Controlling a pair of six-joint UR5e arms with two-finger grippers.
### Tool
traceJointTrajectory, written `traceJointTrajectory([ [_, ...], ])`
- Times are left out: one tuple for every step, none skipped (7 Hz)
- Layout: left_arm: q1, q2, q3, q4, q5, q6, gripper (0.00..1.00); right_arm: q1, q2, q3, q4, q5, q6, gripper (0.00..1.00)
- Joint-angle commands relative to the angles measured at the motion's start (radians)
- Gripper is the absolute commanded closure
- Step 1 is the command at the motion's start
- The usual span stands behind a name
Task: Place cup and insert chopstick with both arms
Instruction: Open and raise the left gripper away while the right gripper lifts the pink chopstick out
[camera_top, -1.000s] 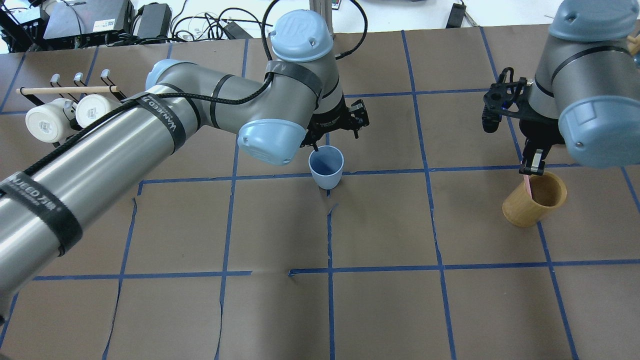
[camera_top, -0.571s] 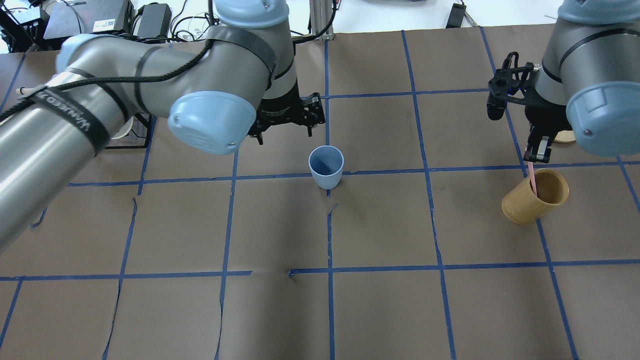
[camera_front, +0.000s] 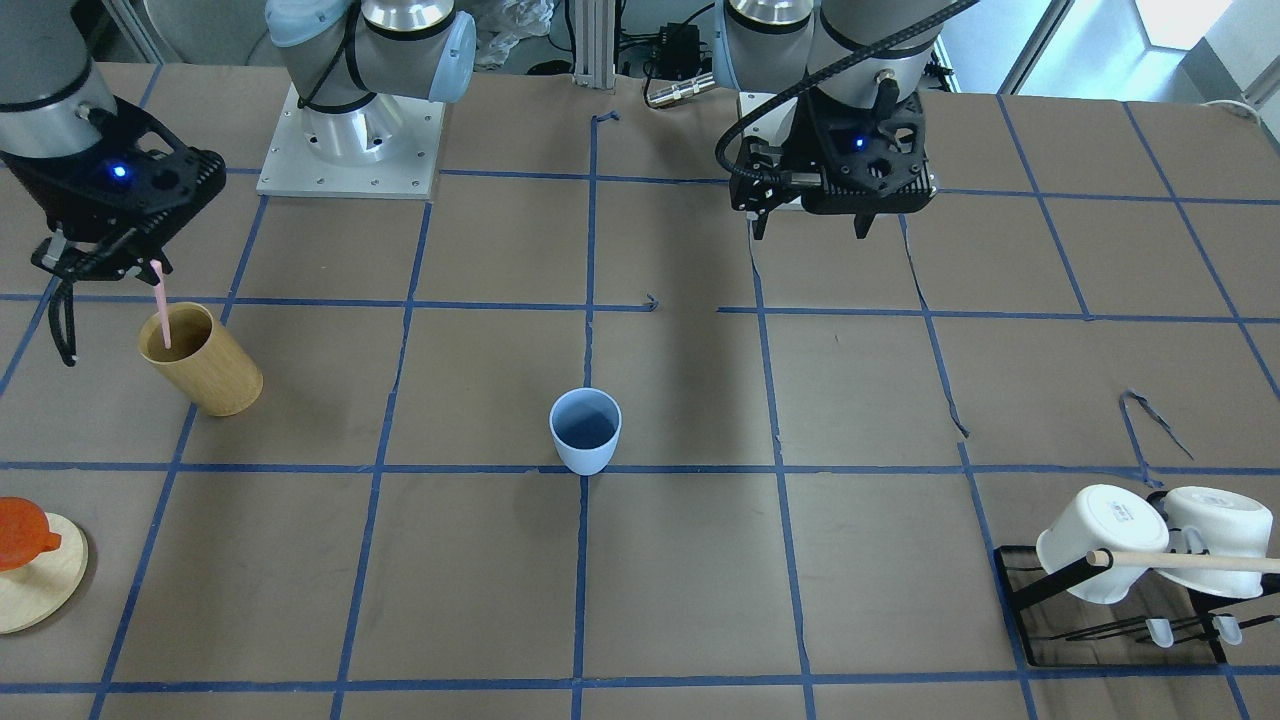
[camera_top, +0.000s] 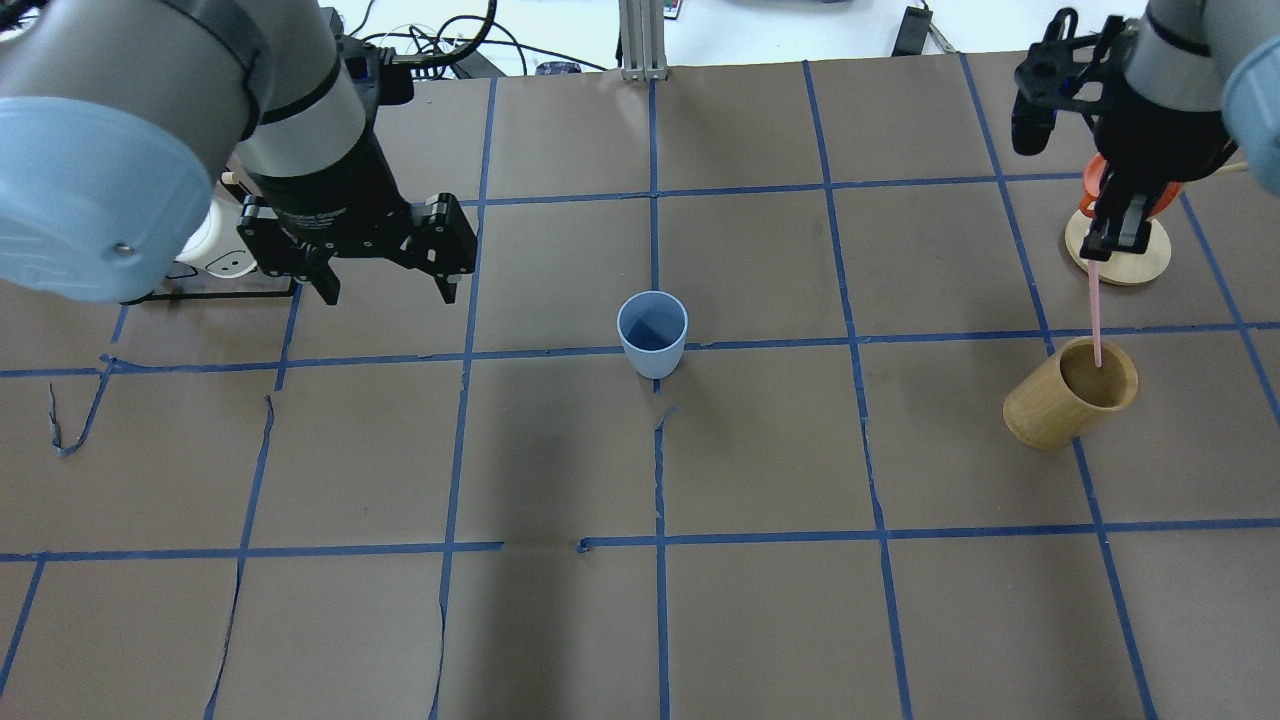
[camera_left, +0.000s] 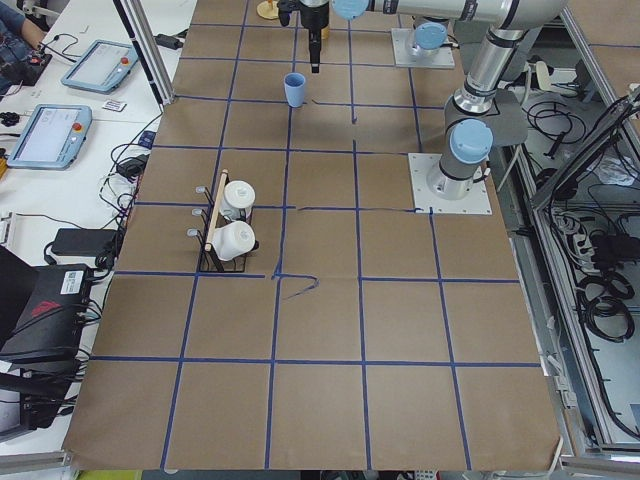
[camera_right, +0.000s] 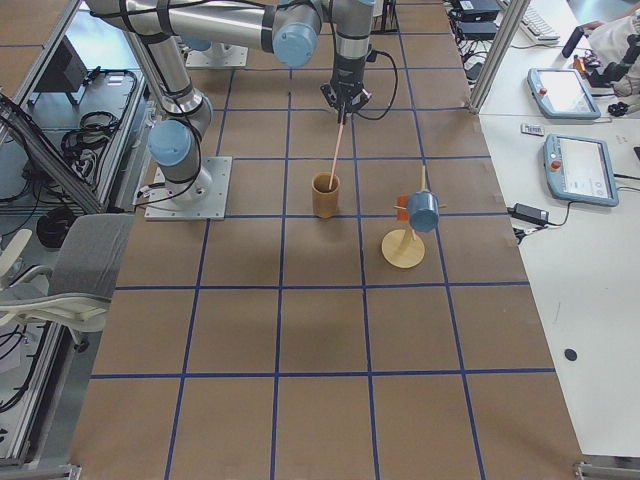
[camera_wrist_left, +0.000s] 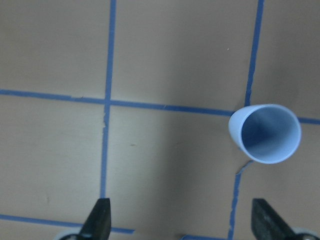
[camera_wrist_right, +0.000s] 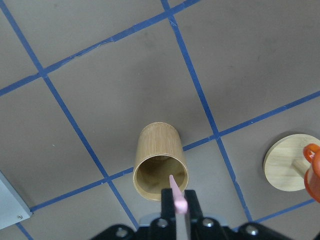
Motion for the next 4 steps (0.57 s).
traceJointTrajectory([
  [0.03,0.013,0.019,-0.029,-0.013,0.035,0.0,0.003,-0.006,-0.126,0.11,0.09,0.092,0.95],
  [0.055,0.001,0.024,-0.023,-0.031,0.068,0.0,0.006,-0.011,-0.158,0.16,0.151,0.187,0.95],
  [0.075,-0.004,0.029,-0.015,-0.054,0.166,0.0,0.011,-0.025,-0.168,0.182,0.237,0.279,0.95],
  [0.078,-0.014,0.027,0.009,-0.122,0.185,0.0,0.032,-0.034,-0.166,0.172,0.343,0.368,0.95],
])
